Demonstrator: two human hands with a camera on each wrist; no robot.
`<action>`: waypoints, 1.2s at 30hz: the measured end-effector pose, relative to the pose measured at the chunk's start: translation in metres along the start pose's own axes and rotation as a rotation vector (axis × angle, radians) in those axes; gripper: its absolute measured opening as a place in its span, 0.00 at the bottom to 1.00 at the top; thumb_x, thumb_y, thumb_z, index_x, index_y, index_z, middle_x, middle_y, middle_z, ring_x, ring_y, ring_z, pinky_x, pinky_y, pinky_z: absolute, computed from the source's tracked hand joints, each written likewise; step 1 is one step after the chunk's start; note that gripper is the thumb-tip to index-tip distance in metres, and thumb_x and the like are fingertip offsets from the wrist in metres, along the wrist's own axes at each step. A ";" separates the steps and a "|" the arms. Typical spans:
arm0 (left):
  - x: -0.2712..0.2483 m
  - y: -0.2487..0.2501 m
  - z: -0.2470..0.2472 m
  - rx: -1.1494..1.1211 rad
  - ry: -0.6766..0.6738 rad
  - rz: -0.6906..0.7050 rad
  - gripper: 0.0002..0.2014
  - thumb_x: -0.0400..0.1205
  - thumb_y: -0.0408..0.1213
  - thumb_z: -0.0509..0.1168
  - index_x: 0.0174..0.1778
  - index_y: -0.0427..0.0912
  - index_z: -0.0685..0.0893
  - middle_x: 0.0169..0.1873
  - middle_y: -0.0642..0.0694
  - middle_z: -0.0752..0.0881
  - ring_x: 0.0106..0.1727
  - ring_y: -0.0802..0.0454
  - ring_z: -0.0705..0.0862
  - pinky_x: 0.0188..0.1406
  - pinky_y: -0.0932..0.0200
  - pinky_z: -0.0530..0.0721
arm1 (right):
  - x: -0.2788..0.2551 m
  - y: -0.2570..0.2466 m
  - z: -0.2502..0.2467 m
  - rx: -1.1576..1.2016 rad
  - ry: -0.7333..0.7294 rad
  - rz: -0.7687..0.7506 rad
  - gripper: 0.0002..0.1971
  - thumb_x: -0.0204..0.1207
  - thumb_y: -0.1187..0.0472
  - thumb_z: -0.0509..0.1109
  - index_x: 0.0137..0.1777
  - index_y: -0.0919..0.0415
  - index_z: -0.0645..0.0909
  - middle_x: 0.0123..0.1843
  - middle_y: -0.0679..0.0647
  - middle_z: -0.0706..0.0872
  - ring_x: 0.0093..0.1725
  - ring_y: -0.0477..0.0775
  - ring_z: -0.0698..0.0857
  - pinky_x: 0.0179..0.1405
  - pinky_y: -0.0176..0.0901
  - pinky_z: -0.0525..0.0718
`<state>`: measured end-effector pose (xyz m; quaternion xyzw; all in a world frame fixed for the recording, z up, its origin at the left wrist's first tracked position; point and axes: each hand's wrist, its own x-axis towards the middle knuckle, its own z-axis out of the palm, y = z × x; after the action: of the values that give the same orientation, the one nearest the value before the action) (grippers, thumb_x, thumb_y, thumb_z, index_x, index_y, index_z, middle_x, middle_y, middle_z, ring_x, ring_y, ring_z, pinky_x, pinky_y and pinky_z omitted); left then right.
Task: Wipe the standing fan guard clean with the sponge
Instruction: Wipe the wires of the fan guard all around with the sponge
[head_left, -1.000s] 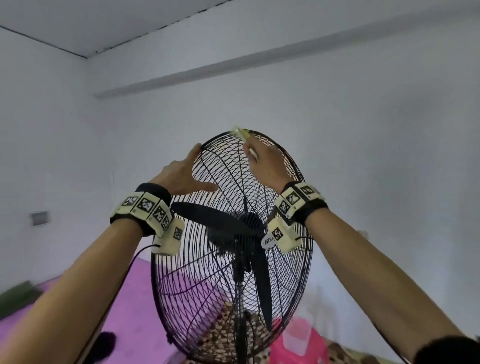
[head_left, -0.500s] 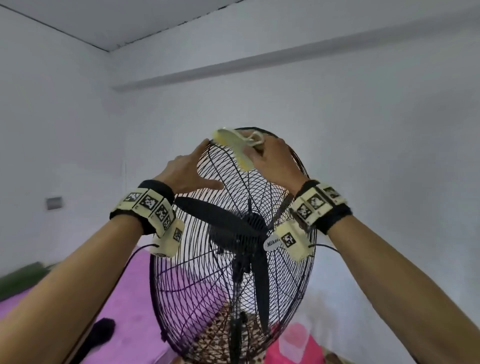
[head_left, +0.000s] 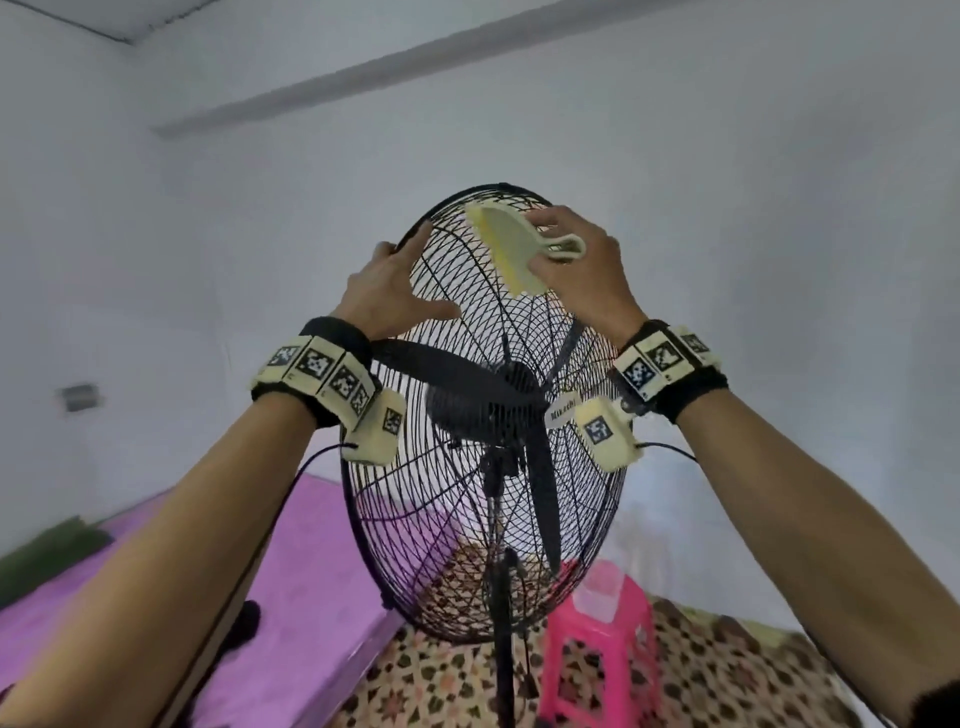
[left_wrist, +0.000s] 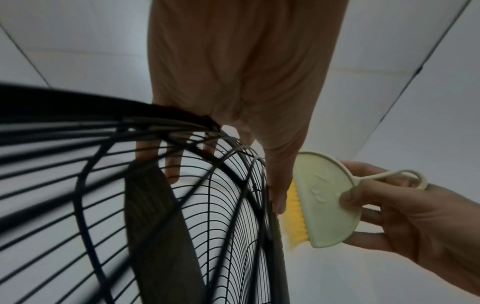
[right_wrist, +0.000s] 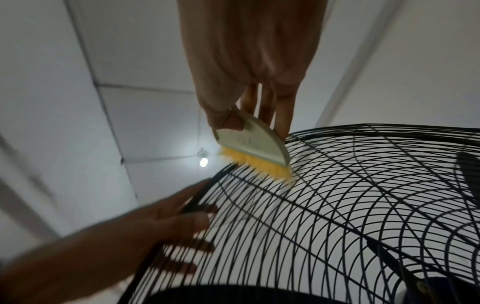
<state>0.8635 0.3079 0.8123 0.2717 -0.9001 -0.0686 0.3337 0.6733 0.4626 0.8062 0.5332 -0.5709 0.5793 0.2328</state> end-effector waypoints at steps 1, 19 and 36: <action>0.001 -0.001 0.000 -0.006 0.004 -0.001 0.55 0.77 0.63 0.77 0.92 0.63 0.48 0.82 0.39 0.68 0.79 0.34 0.74 0.79 0.40 0.70 | 0.001 0.004 -0.004 0.006 0.048 0.021 0.19 0.74 0.66 0.75 0.64 0.51 0.87 0.53 0.42 0.88 0.49 0.47 0.89 0.44 0.43 0.92; -0.015 0.012 0.039 0.240 0.153 -0.119 0.69 0.67 0.62 0.84 0.92 0.56 0.39 0.84 0.31 0.54 0.82 0.29 0.58 0.74 0.28 0.66 | -0.011 0.024 0.013 -0.052 0.163 0.156 0.18 0.81 0.67 0.69 0.69 0.55 0.85 0.56 0.47 0.86 0.46 0.46 0.87 0.31 0.19 0.78; -0.019 0.003 0.039 0.210 0.217 -0.124 0.68 0.65 0.60 0.85 0.92 0.58 0.45 0.84 0.33 0.57 0.82 0.30 0.58 0.76 0.31 0.64 | -0.024 0.016 0.005 0.087 -0.025 0.039 0.19 0.82 0.66 0.72 0.73 0.58 0.84 0.65 0.54 0.89 0.56 0.49 0.87 0.40 0.23 0.83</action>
<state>0.8491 0.3185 0.7722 0.3657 -0.8425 0.0351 0.3939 0.6686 0.4620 0.7776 0.5387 -0.5583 0.6015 0.1907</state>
